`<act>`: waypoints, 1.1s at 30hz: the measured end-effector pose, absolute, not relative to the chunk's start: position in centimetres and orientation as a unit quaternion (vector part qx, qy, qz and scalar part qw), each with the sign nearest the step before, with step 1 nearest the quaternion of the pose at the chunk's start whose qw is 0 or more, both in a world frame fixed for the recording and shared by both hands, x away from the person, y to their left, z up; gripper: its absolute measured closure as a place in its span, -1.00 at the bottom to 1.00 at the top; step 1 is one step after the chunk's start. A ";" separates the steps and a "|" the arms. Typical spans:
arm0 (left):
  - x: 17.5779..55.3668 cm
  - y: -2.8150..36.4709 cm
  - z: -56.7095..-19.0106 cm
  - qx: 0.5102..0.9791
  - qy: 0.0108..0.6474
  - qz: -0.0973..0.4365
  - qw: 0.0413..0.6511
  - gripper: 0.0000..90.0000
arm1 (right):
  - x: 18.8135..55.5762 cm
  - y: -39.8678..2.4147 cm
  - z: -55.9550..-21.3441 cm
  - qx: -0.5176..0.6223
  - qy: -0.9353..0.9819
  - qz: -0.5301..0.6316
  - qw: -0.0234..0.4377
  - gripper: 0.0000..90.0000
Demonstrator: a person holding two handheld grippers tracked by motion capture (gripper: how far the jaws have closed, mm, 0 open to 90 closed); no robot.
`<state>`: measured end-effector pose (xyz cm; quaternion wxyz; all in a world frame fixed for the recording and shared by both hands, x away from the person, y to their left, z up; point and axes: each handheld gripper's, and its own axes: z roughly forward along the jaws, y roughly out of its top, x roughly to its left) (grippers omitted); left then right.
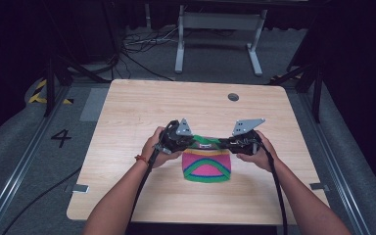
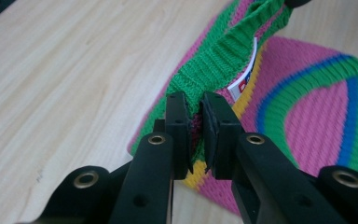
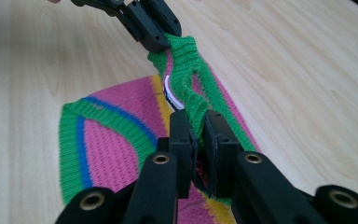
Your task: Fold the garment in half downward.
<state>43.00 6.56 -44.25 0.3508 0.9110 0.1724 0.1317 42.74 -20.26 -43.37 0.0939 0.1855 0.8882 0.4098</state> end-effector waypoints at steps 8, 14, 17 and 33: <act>41.9 6.6 -45.2 0.914 0.164 0.125 0.349 0.80 | 41.4 -20.1 -44.3 0.167 0.899 0.396 0.084 0.83; 41.1 6.6 -45.3 0.916 0.149 0.126 0.349 0.79 | 40.8 -20.3 -44.6 0.157 0.902 0.394 0.078 0.83; 40.6 6.5 -45.5 0.919 0.143 0.124 0.344 0.79 | 40.5 -20.4 -44.8 0.153 0.904 0.392 0.074 0.82; 38.6 6.1 -46.5 0.934 0.115 0.117 0.318 0.78 | 39.0 -21.0 -46.0 0.139 0.915 0.374 0.065 0.81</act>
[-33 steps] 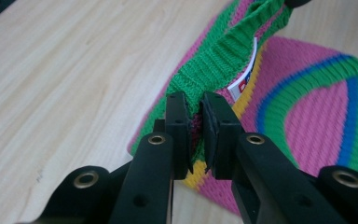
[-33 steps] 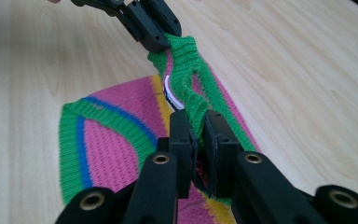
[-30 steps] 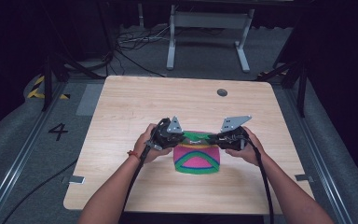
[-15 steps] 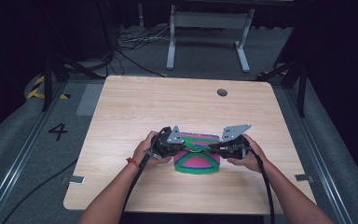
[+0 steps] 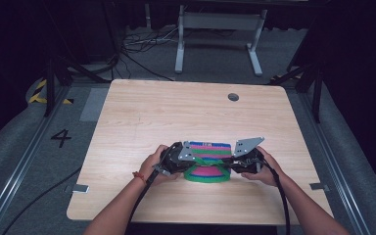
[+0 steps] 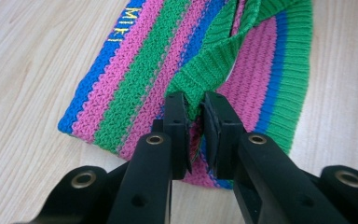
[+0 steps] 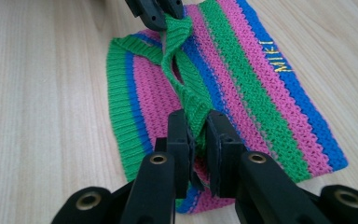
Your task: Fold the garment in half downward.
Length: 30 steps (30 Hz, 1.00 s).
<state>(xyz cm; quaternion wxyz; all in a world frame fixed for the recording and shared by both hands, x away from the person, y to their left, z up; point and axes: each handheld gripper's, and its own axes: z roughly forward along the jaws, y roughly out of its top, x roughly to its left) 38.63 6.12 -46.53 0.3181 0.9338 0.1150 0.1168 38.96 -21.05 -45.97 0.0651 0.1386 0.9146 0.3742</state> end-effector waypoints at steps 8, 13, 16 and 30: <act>37.2 6.2 -45.9 0.936 0.098 0.126 0.315 0.80 | 37.8 -21.1 -45.4 0.117 0.917 0.376 0.067 0.82; 36.6 6.2 -46.6 0.942 0.090 0.116 0.302 0.80 | 37.2 -21.1 -45.9 0.111 0.924 0.360 0.060 0.80; 36.4 6.4 -46.9 0.942 0.090 0.110 0.305 0.79 | 36.9 -21.1 -46.4 0.109 0.927 0.354 0.056 0.79; 36.0 6.8 -48.3 0.941 0.107 0.095 0.307 0.73 | 36.3 -21.3 -48.2 0.116 0.928 0.353 0.040 0.77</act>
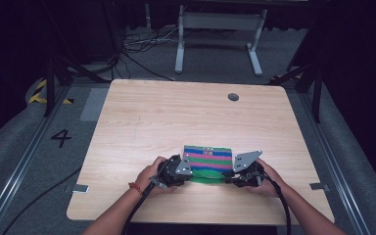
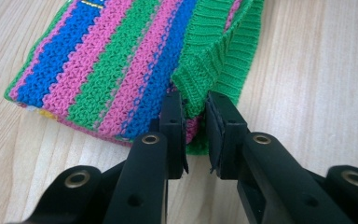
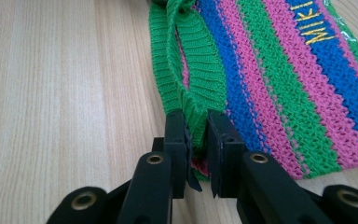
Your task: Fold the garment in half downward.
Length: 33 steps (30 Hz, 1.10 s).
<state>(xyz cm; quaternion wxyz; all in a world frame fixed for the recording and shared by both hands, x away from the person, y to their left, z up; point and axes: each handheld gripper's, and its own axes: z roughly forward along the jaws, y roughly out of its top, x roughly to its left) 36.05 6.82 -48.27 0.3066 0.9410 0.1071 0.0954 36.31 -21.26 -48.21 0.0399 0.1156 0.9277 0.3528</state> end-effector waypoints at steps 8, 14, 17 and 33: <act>37.4 6.1 -48.4 0.941 0.109 0.123 0.296 0.73 | 37.3 -21.6 -48.6 0.132 0.922 0.359 0.050 0.79; 37.6 5.9 -48.2 0.942 0.108 0.120 0.293 0.65 | 37.5 -21.7 -48.4 0.139 0.922 0.356 0.065 0.68; 37.1 6.2 -47.9 0.943 0.104 0.116 0.295 0.52 | 37.0 -21.8 -47.9 0.136 0.922 0.357 0.066 0.57; 35.9 7.8 -47.1 0.940 0.116 0.116 0.300 0.26 | 36.3 -22.3 -46.6 0.136 0.917 0.364 0.083 0.39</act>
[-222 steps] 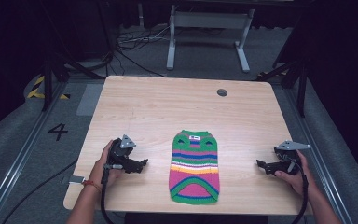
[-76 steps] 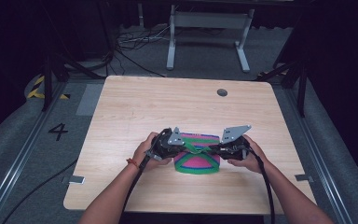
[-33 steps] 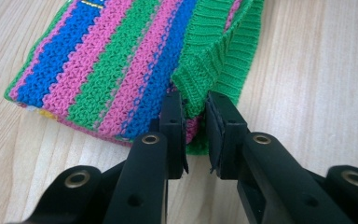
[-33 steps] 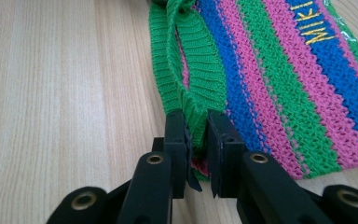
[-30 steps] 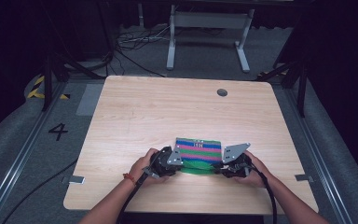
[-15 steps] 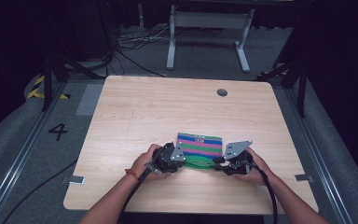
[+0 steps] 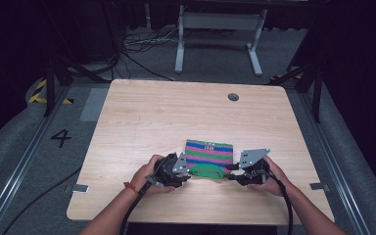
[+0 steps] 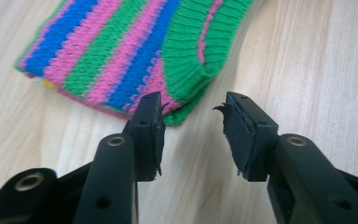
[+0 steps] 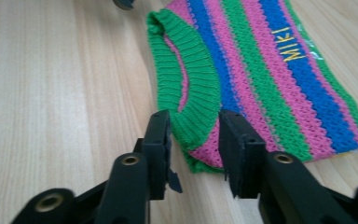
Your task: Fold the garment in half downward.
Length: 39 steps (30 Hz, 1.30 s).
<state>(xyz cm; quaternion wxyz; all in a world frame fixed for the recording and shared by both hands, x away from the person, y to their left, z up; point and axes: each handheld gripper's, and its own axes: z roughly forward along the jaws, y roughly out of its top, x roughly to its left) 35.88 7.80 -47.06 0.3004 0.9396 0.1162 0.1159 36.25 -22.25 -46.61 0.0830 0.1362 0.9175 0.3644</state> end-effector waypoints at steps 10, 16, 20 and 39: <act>35.8 9.3 -45.9 0.933 0.139 0.146 0.299 -0.06 | 36.4 -22.8 -46.2 0.170 0.912 0.356 0.109 0.07; 35.6 10.3 -45.3 0.931 0.157 0.154 0.293 -0.32 | 36.5 -23.1 -45.4 0.185 0.908 0.352 0.132 -0.19; 35.3 11.2 -45.2 0.927 0.175 0.168 0.286 -0.47 | 36.3 -23.5 -45.1 0.195 0.903 0.354 0.143 -0.37; 34.0 18.0 -45.7 0.915 0.240 0.191 0.263 -0.57 | 34.7 -30.3 -46.0 0.279 0.882 0.329 0.189 -0.46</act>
